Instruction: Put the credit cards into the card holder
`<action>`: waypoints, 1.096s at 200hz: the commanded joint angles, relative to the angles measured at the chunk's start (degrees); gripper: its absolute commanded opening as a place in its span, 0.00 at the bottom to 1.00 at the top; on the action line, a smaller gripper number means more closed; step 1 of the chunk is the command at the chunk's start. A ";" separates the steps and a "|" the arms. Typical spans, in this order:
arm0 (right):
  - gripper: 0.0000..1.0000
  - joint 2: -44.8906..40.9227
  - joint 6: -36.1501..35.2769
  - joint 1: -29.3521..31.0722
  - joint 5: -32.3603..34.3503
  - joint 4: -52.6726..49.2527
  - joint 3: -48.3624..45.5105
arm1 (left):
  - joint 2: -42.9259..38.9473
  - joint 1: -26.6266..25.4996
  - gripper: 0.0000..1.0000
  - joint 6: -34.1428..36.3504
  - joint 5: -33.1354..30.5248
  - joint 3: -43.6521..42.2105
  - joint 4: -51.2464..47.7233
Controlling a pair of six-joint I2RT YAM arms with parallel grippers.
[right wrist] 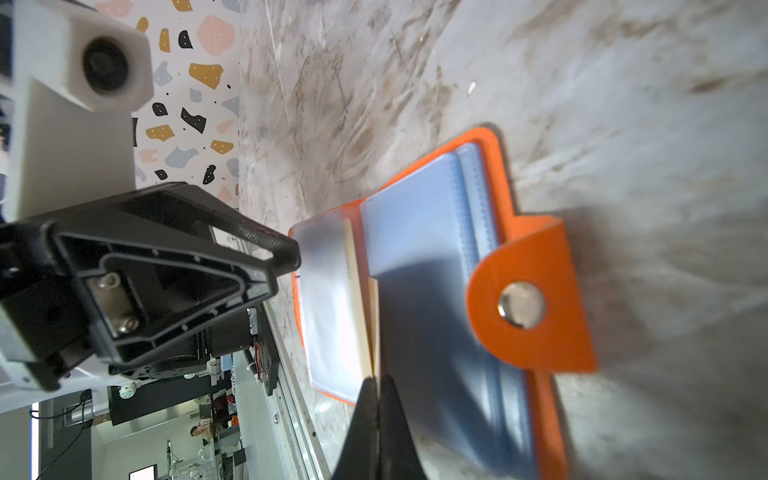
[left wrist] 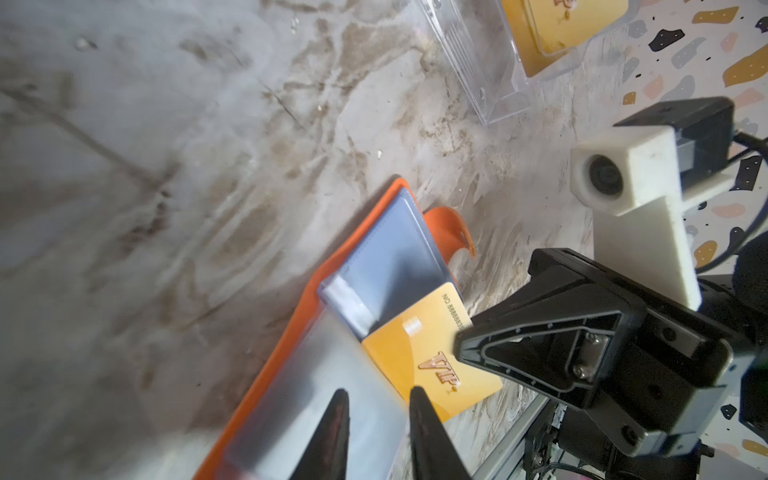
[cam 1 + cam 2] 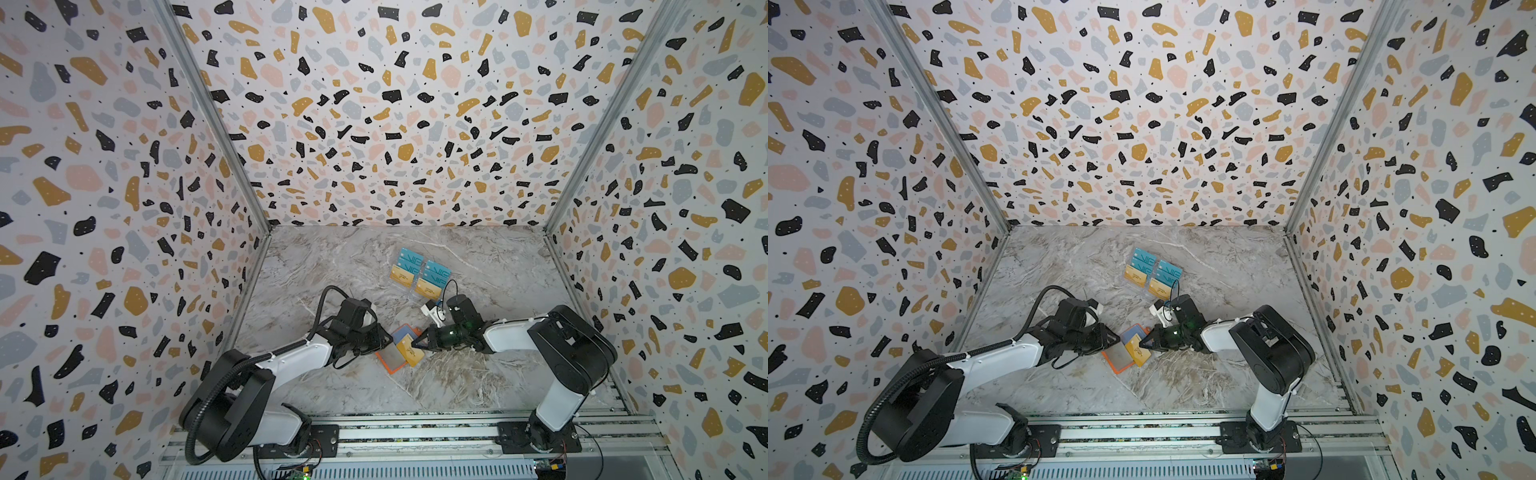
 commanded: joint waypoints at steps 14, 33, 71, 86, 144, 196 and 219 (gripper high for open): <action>0.00 -1.63 1.89 0.16 2.81 1.33 -1.40 | 1.13 -1.79 0.25 -3.58 -1.69 -2.73 2.68; 0.00 -2.71 3.01 0.16 4.34 2.04 -2.51 | 0.65 -3.00 0.25 -4.15 -2.33 -5.16 2.59; 0.00 -3.16 3.92 0.25 5.04 2.62 -3.45 | -0.43 -3.18 0.24 -2.31 -6.53 -7.25 -1.93; 0.00 -3.42 4.10 0.42 5.05 2.50 -3.54 | 0.39 -3.15 0.24 -1.88 -6.98 -7.66 -1.60; 0.00 -7.20 3.80 0.90 7.31 -1.58 -4.60 | 5.08 -1.79 0.23 4.26 -9.75 -6.11 -5.57; 0.00 -7.22 3.88 0.96 6.75 -2.29 -5.30 | 8.12 2.03 0.18 10.09 -8.05 -2.51 -8.61; 0.00 -7.06 3.24 1.38 6.37 -2.71 -4.33 | 5.70 2.48 0.18 9.24 -4.61 -2.58 -8.76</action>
